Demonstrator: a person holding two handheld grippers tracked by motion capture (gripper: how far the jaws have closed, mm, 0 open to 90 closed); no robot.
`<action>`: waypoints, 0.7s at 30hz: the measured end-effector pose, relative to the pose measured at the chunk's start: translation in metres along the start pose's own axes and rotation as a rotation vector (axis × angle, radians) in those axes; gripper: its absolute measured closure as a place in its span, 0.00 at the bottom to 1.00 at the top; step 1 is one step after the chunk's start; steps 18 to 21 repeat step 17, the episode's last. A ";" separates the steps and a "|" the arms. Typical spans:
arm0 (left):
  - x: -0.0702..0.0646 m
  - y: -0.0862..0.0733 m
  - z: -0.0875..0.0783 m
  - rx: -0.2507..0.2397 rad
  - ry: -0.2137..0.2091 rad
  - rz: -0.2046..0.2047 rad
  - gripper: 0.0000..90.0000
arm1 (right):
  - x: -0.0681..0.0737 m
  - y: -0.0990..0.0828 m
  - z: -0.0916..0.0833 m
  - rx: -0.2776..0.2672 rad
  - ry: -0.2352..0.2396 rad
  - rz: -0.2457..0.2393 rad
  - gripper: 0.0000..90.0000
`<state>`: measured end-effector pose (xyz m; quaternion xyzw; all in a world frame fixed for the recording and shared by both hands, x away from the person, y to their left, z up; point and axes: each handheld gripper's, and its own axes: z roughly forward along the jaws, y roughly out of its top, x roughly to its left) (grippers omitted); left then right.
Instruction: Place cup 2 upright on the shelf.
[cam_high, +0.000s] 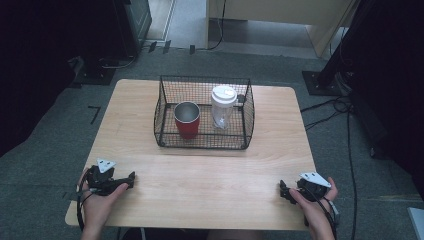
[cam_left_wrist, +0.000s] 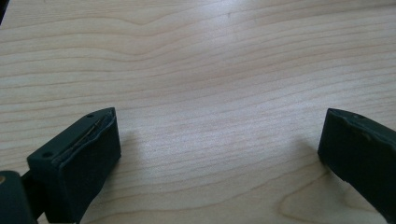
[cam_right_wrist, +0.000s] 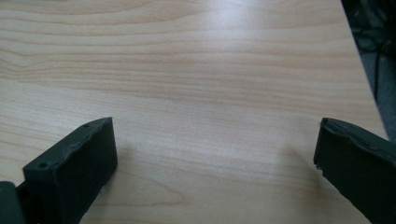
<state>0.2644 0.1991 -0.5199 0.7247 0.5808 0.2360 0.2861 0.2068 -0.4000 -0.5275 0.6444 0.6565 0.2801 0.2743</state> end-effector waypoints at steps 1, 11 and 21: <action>0.000 0.000 0.000 0.000 0.000 0.000 0.00 | -0.001 0.000 0.000 0.009 0.012 0.018 0.00; 0.000 0.000 0.000 0.000 0.000 0.000 0.00 | -0.001 -0.001 0.000 0.010 0.010 0.022 0.00; 0.000 0.000 0.000 0.000 0.000 0.000 0.00 | -0.002 0.001 0.001 0.012 0.014 0.022 0.00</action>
